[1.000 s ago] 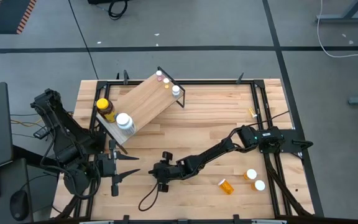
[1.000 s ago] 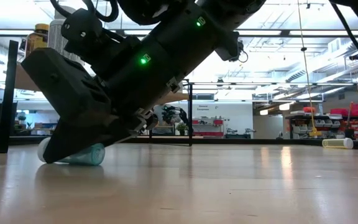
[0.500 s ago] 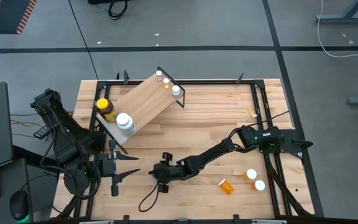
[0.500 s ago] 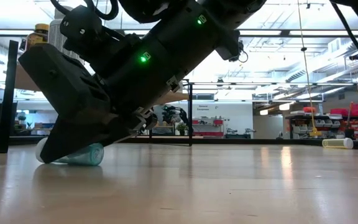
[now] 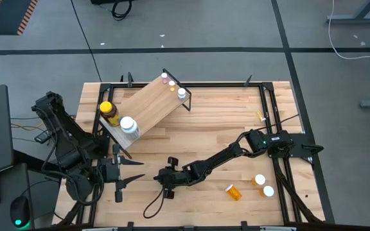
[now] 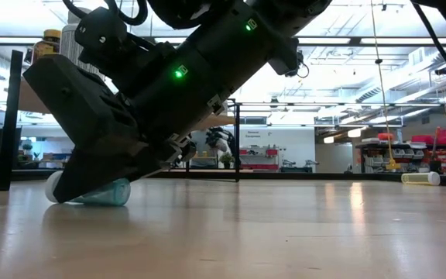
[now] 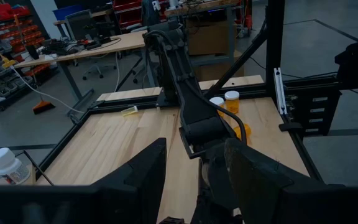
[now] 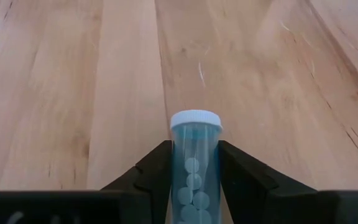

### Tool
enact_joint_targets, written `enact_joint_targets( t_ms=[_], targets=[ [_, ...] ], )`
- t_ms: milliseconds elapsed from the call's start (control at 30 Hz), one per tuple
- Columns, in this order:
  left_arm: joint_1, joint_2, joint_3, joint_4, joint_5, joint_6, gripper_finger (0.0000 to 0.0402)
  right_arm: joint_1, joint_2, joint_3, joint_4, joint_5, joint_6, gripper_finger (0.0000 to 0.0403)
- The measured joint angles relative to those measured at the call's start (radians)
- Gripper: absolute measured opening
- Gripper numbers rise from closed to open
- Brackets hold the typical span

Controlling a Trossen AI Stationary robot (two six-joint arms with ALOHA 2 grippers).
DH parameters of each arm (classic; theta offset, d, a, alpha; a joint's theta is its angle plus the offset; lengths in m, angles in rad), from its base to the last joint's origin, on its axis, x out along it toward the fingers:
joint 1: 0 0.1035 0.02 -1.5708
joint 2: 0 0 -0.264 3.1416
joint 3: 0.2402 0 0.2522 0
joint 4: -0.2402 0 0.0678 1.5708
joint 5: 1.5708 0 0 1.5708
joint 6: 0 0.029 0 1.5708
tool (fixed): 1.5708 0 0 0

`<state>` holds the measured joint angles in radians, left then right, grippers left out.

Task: Pick and place medicine bottles onto shelf by color
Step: Put the blue pill bottle on the shelf

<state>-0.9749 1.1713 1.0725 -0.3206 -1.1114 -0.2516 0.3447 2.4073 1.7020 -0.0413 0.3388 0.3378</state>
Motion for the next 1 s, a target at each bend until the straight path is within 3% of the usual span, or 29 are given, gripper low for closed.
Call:
enact_joint_targets(
  t_ms=[1000],
  targets=[
    [0.000, 0.000, 0.000, -0.006, 0.000, 0.000, 0.0172, 0.002, 0.000, 0.000, -0.005, -0.019, 0.002, 0.0130]
  ],
)
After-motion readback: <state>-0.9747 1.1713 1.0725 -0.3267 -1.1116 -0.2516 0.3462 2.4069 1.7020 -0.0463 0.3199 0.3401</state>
